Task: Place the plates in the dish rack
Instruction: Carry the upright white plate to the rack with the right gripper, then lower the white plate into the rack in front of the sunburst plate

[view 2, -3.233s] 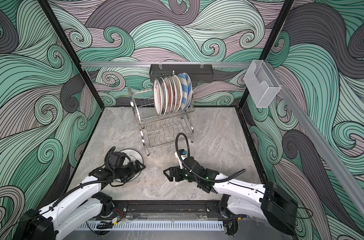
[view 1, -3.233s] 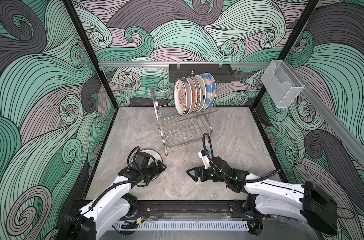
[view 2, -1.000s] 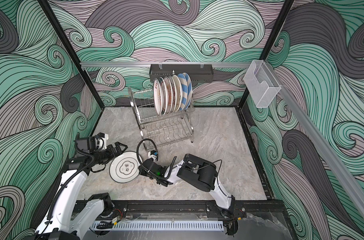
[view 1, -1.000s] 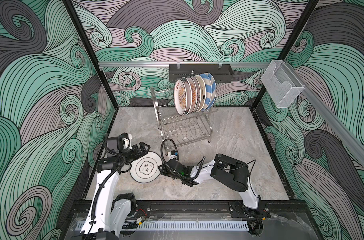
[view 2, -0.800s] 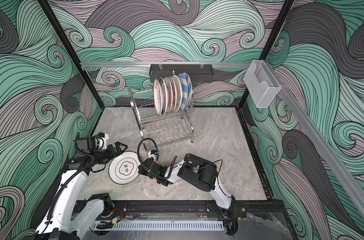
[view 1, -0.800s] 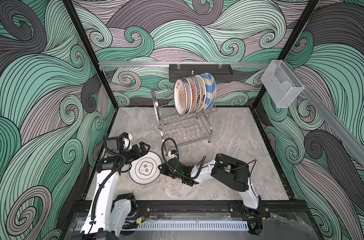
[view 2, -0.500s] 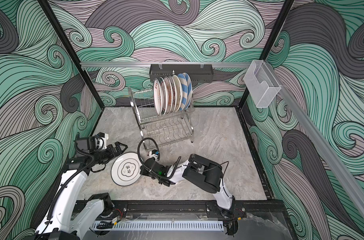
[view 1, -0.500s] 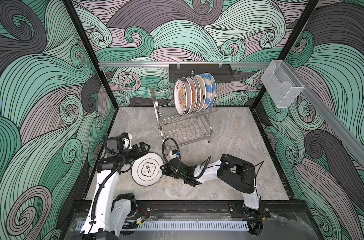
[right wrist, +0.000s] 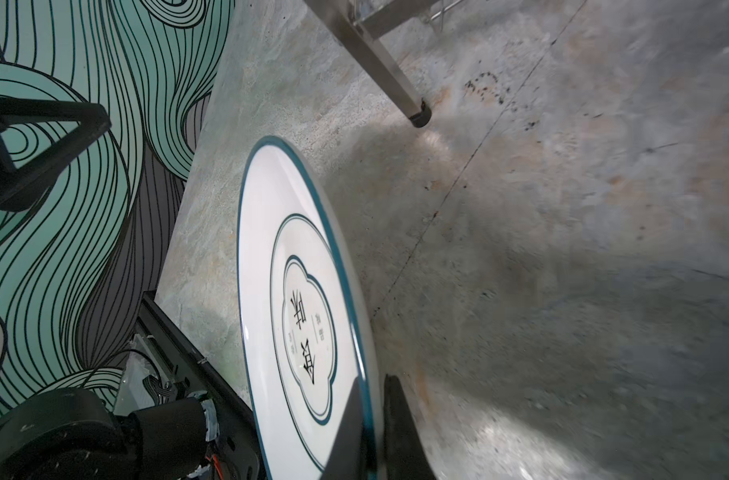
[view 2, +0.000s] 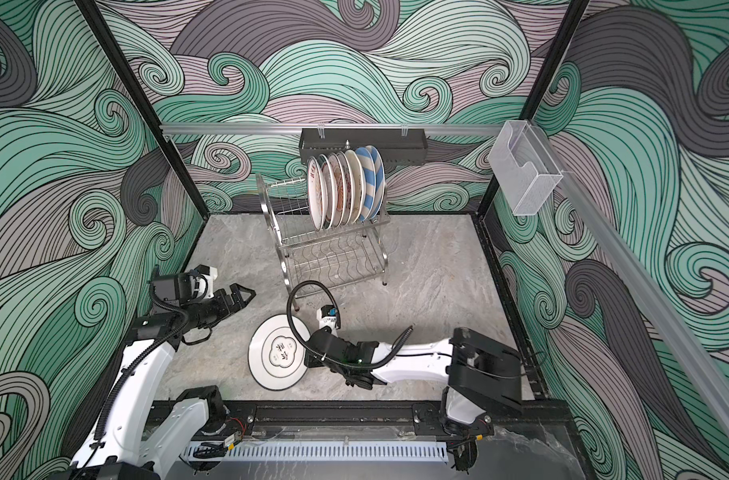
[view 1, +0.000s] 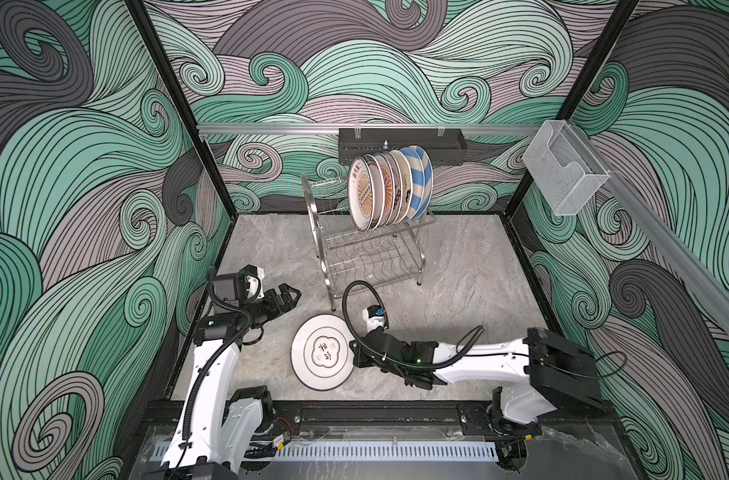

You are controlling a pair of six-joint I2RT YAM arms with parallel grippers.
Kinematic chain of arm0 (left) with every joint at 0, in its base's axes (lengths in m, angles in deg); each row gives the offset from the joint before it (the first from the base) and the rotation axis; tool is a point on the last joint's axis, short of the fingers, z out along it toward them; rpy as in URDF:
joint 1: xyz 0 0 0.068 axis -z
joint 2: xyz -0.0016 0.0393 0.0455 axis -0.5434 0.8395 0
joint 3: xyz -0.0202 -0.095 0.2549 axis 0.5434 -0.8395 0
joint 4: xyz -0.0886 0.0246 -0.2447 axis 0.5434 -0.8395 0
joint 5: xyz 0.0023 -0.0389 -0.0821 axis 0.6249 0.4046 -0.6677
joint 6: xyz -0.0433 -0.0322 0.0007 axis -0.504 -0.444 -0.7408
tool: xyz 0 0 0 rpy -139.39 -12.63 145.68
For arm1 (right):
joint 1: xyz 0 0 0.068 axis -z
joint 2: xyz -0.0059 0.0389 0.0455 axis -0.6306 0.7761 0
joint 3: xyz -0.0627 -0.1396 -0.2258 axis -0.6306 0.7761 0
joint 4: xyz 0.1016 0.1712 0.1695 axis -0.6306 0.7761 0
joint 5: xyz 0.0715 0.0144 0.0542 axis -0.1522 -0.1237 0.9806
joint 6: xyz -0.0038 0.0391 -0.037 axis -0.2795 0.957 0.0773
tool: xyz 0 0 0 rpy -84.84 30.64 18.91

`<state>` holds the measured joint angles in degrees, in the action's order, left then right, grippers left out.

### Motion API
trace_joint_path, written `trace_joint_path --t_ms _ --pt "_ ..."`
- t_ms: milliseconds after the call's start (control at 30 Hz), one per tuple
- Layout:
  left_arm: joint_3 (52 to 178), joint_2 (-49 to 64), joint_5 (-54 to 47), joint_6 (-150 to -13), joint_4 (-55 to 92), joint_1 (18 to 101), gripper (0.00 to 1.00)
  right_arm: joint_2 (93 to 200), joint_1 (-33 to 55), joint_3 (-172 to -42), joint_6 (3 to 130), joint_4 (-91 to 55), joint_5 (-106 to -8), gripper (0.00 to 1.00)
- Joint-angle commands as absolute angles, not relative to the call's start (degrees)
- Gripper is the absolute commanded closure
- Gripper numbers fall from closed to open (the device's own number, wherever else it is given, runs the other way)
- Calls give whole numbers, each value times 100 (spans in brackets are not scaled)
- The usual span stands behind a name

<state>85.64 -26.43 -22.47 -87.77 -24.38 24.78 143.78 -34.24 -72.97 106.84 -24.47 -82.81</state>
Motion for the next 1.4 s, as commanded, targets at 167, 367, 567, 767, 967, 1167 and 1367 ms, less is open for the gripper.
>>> trace_joint_path --t_ms 167,367,567,767,967,1167,1367 --pt "8480 -2575 -2665 -8633 -2261 2433 1 12533 -3534 -7742 10090 228 -9664 100" --pt "8484 -2467 -2821 -8643 -2247 2439 1 11852 -3535 -8982 9336 2142 -10607 100" --pt "8460 -2427 -2902 -8643 -2222 2439 1 12150 -3535 -10553 8504 3060 -11107 100" --pt "8448 -2422 -2988 -8647 -2201 2490 1 12828 -3535 -12095 7386 2966 -11741 100" --pt "8417 -2408 -3010 -8625 -2201 2589 1 13831 -3535 -13341 5860 1823 -12373 100" --pt "8408 -2448 -3009 -8628 -2200 2650 1 14564 -3518 -13945 3834 -227 -13410 100" --pt "8400 -2400 -3063 -8629 -2183 2718 1 15146 -3229 -14353 2770 -1562 -13732 100"
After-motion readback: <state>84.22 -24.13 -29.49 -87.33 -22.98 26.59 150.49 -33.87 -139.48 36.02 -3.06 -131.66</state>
